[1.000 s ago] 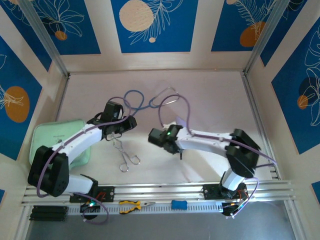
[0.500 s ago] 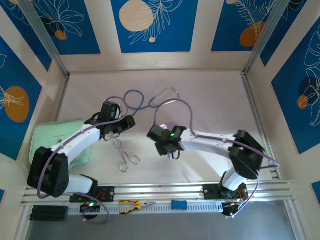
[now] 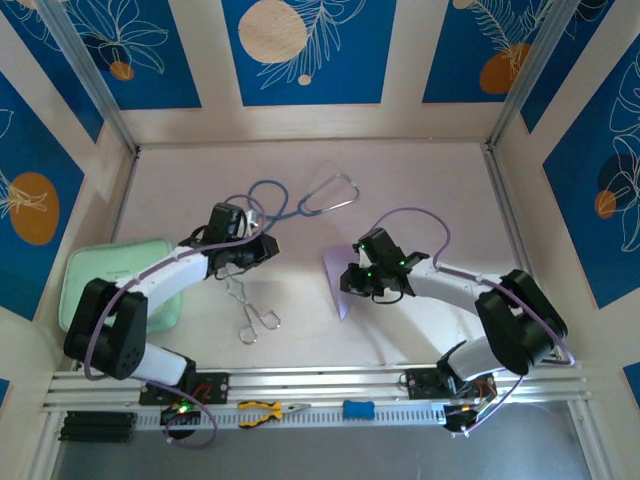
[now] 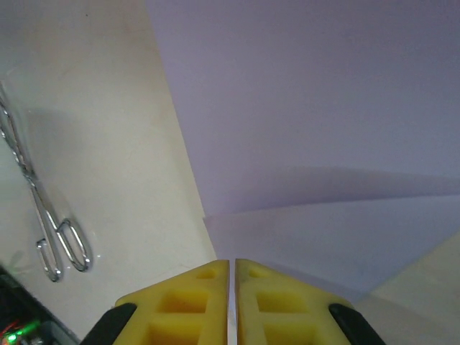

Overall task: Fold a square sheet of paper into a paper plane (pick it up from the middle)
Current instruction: Fold the wing for the fifth time at the center of the table.

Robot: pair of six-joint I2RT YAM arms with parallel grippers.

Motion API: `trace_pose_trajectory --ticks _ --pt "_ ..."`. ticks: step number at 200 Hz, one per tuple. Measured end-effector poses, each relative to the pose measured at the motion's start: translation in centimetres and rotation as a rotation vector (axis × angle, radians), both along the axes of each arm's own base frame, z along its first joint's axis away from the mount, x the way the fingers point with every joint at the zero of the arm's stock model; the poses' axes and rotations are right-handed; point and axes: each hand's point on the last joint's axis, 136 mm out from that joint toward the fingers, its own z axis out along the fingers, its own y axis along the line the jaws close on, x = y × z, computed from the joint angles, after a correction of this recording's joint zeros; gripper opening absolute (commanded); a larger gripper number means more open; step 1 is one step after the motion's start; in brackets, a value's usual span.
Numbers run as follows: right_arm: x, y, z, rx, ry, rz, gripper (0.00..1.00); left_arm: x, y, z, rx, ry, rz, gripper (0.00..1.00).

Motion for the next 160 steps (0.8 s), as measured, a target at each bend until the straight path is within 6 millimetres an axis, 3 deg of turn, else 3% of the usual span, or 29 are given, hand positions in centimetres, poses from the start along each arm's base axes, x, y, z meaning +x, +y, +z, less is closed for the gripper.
trace_pose_trajectory --ticks 45,87,160 --pt "0.0 0.8 -2.0 0.021 0.083 -0.030 0.12 -1.1 -2.4 -1.6 -0.036 0.055 -0.076 0.17" --pt "-0.6 1.3 -3.4 0.024 0.162 -0.113 0.12 -1.5 -4.1 -1.8 -0.061 0.066 -0.124 0.16" --pt "-0.3 3.9 -3.3 0.185 0.226 -0.377 0.15 -1.4 -7.3 -1.7 -0.097 0.074 -0.189 0.15"
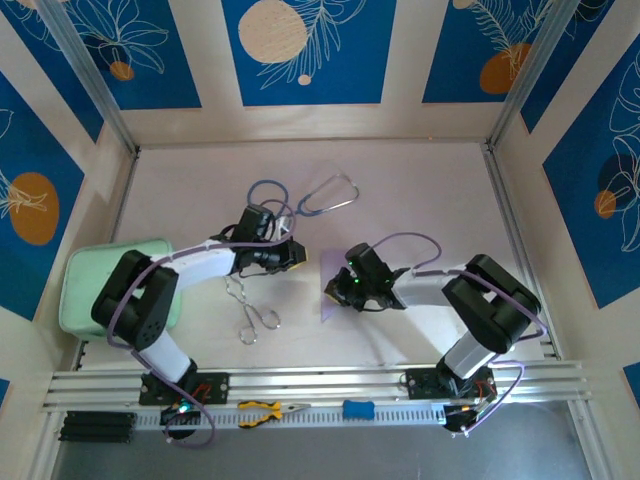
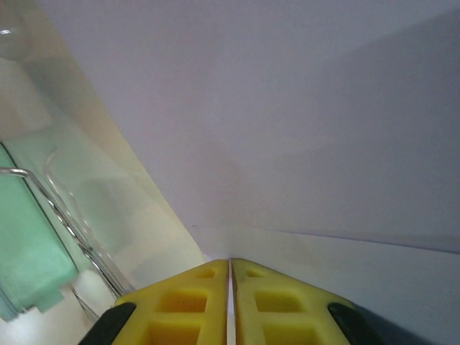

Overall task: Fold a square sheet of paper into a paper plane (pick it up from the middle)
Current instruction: Fold the wing for the fifth time at the center of the table.

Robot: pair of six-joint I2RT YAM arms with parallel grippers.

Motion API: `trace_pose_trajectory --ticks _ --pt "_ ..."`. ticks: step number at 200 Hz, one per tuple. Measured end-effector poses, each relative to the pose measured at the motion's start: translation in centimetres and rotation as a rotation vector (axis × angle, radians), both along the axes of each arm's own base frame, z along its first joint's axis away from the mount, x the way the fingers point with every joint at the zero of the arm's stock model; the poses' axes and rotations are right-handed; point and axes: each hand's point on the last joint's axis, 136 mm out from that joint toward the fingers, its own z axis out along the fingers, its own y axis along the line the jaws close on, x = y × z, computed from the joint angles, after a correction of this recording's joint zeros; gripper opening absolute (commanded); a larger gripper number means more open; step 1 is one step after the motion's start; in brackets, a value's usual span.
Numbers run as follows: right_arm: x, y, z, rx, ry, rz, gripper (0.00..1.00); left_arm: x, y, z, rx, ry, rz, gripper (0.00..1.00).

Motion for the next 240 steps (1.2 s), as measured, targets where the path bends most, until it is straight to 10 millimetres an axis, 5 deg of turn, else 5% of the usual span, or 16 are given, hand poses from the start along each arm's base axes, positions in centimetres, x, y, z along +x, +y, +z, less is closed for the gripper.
trace_pose_trajectory --ticks 38,109,164,240 --pt "-0.1 0.6 0.4 0.040 -0.013 -0.093 0.20 0.1 -1.1 0.2 -0.010 -0.002 -0.023 0.15" --pt "2.4 -4.1 5.6 0.051 -0.185 -0.105 0.21 -0.3 -4.0 -0.7 -0.016 0.027 -0.094 0.14" --pt "1.3 -9.5 3.1 -0.005 -0.137 -0.120 0.22 -0.6 -6.7 -1.2 -0.029 0.037 -0.156 0.13" --pt "0.6 -10.0 2.8 0.015 -0.123 -0.015 0.36 -0.9 -6.6 -5.7 0.033 0.126 -0.148 0.09"
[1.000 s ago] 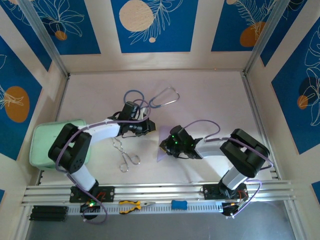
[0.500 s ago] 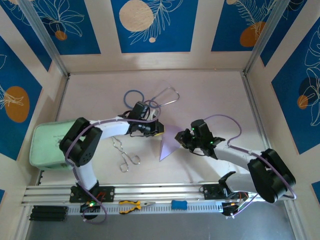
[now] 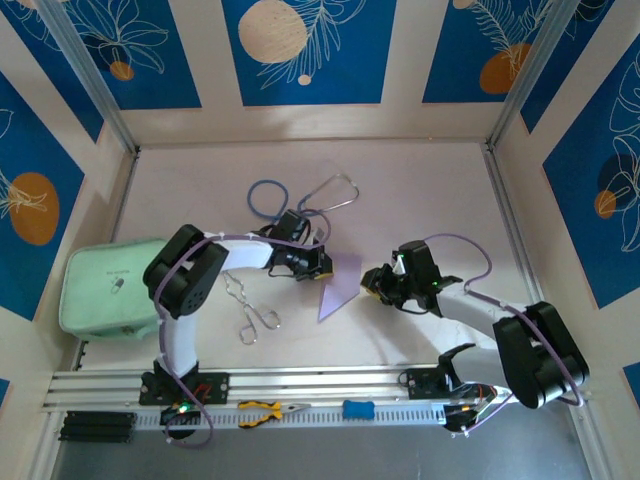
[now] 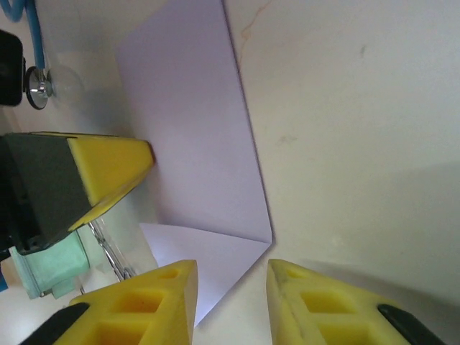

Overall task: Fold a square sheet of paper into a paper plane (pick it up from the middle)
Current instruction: Fold the wing for the fifth time at the center of the table.

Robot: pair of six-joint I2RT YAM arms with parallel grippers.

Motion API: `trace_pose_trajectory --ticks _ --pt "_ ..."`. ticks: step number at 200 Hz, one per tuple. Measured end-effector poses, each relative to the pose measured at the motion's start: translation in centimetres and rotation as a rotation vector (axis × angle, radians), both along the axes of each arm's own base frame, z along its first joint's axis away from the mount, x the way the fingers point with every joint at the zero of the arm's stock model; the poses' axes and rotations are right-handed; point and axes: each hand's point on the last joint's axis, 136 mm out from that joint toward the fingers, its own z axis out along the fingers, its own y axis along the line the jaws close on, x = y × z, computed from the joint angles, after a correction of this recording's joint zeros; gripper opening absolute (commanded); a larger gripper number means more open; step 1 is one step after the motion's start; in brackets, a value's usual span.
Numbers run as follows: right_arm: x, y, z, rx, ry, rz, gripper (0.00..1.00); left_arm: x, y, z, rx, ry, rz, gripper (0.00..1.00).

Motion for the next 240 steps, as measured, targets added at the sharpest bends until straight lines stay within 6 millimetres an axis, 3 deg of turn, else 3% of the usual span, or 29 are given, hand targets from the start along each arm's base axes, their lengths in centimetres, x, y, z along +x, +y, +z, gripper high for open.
trace_pose_trajectory --ticks 35,139,240 --pt "0.1 0.6 -0.5 0.014 0.034 0.041 0.40 -0.1 0.1 -0.7 0.004 0.006 0.001 0.08" --pt "1.1 2.0 -1.3 0.048 0.072 0.084 0.40 0.2 0.5 -0.6 -0.035 -0.002 0.002 0.07" --pt "3.7 3.0 0.1 0.152 -0.013 0.132 0.40 0.2 0.5 -0.6 -0.036 -0.009 -0.003 0.07"
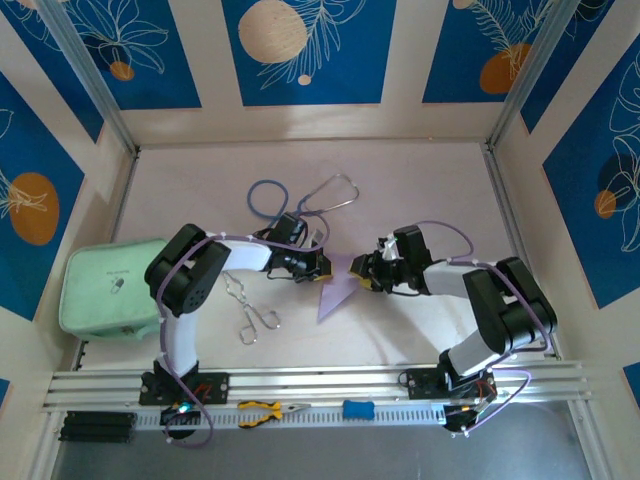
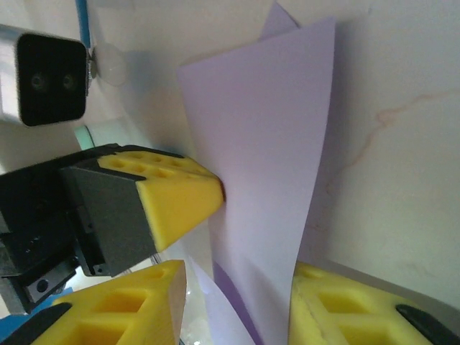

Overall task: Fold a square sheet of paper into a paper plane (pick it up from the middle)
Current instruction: Fold the wing for the fifth time at the center of the table.

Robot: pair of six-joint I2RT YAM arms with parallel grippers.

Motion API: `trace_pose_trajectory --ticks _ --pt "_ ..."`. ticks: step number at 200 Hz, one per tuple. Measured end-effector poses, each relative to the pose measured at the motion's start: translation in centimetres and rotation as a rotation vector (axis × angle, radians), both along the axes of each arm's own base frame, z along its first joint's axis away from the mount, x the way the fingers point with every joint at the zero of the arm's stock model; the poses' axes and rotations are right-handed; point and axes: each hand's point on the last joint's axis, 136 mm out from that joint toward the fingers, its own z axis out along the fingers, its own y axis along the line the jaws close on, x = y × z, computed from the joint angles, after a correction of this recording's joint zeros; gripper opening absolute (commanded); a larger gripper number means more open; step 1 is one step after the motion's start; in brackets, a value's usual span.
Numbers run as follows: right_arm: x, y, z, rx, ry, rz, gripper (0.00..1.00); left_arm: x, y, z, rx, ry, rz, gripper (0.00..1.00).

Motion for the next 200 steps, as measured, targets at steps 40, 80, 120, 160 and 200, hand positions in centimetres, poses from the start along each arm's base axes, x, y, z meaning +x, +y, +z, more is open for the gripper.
trace_pose_trajectory --ticks 40,80,120,160,200 --pt "0.5 0.0 -0.2 0.025 -0.009 0.026 0.39 0.0 0.0 0.0 0.000 -0.001 -0.002 0.07" --pt "1.5 0.4 -0.3 0.044 -0.023 0.062 0.36 0.0 0.0 0.0 -0.001 -0.001 -0.002 0.07" --pt "1.8 0.5 -0.9 0.045 -0.028 0.081 0.25 -0.1 0.0 0.0 -0.002 -0.001 -0.003 0.07" --pt "1.8 0.3 -1.3 0.038 -0.030 0.086 0.09 0.0 0.0 0.0 -0.004 -0.002 -0.003 0.08" --pt "1.8 0.2 -1.3 0.033 -0.028 0.076 0.05 -0.1 0.1 0.6 -0.003 -0.015 -0.007 0.22"
